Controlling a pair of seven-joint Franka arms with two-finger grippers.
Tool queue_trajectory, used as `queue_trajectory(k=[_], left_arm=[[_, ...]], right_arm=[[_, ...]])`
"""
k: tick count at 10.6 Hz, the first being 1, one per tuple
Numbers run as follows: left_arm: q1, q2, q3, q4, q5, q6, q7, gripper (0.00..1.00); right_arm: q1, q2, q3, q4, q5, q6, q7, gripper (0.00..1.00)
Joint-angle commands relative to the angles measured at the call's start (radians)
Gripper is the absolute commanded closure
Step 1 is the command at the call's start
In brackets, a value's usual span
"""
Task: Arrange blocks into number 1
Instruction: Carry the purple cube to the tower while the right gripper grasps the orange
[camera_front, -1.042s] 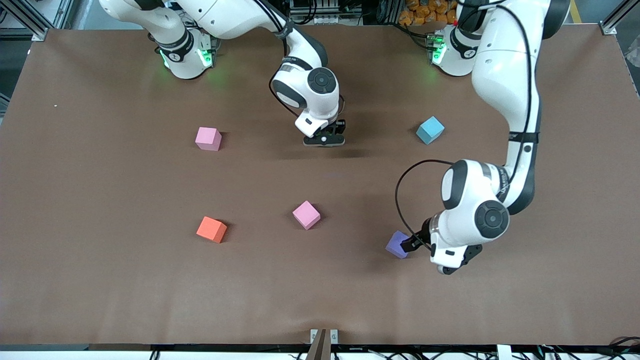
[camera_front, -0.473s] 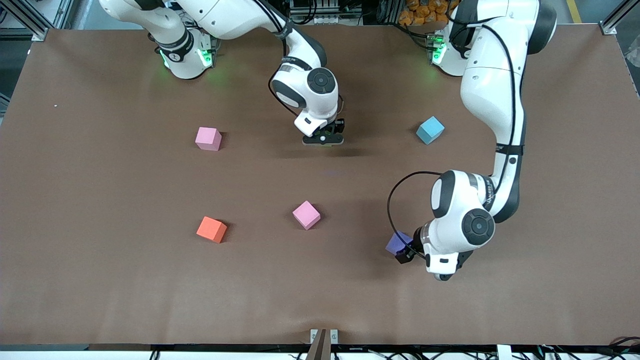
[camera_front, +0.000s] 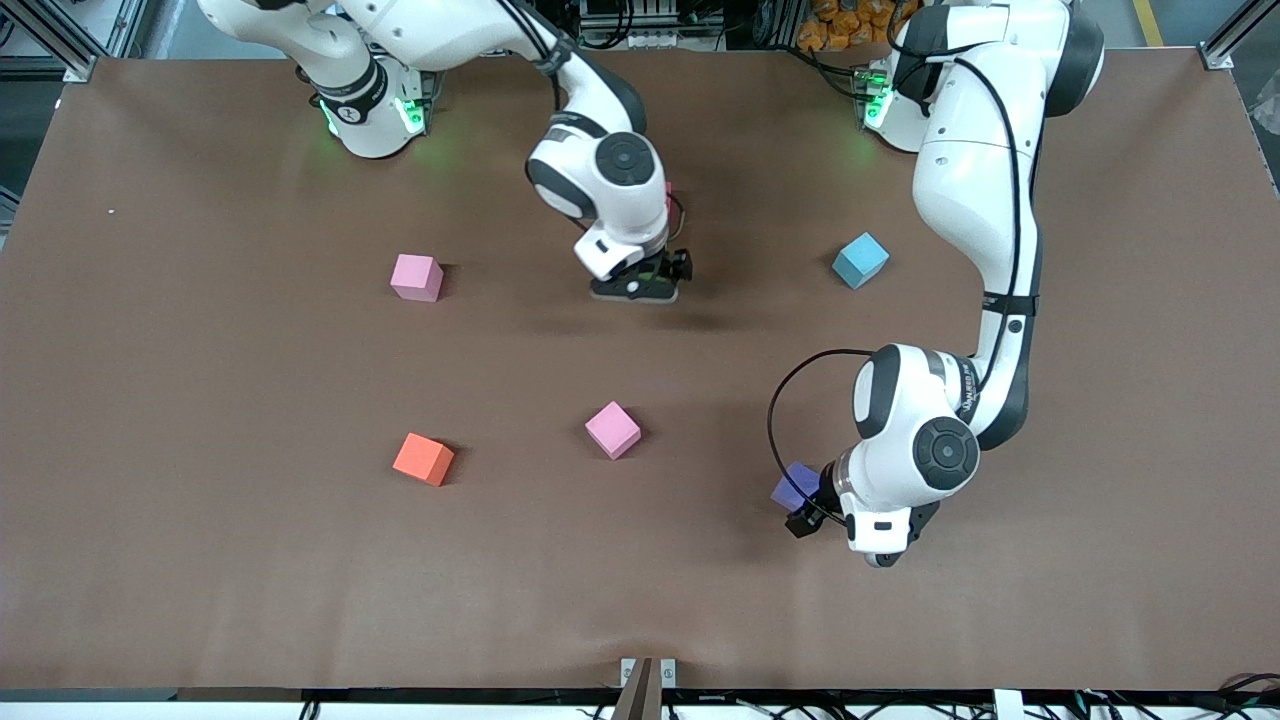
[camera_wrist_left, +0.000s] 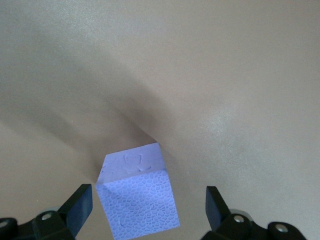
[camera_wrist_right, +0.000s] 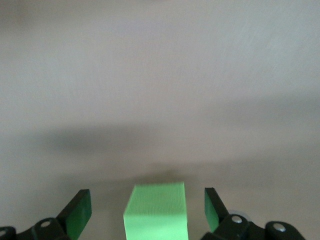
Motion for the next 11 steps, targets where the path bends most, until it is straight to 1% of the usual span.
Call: queue_trajectory(k=[1, 3, 4, 5, 7, 9, 11], left_arm=[[-0.028, 0.031, 0.037, 0.045, -0.032, -0.012, -0.016, 0.0], [-0.027, 0.022, 0.039, 0.04, -0.031, -0.058, -0.013, 0.0], [-0.027, 0.022, 0.039, 0.039, -0.031, -0.071, -0.011, 0.0], [-0.027, 0.022, 0.039, 0.037, -0.029, -0.072, -0.01, 0.0], [-0.025, 0.022, 0.039, 0.036, -0.027, -0.078, 0.0, 0.0], [-0.027, 0.031, 0.039, 0.036, -0.026, -0.069, 0.01, 0.0], [-0.027, 0.041, 0.039, 0.036, -0.026, -0.06, 0.029, 0.0]], right_arm=[[-0.16, -0.066, 0.005, 0.004, -0.024, -0.039, 0.012, 0.0], [-0.3, -0.063, -0.022, 0.062, -0.033, -0.122, -0.034, 0.0], [-0.381, -0.059, -0.022, 0.074, -0.039, -0.143, -0.118, 0.0], [-0.465, -0.054, -0.022, 0.071, -0.039, -0.147, -0.213, 0.0], [-0.567, 0.002, -0.022, 0.084, -0.041, -0.136, -0.315, 0.0], [-0.586, 0.099, -0.022, 0.157, -0.041, -0.134, -0.338, 0.0], [-0.572, 0.153, -0.022, 0.212, -0.052, -0.134, -0.355, 0.0]])
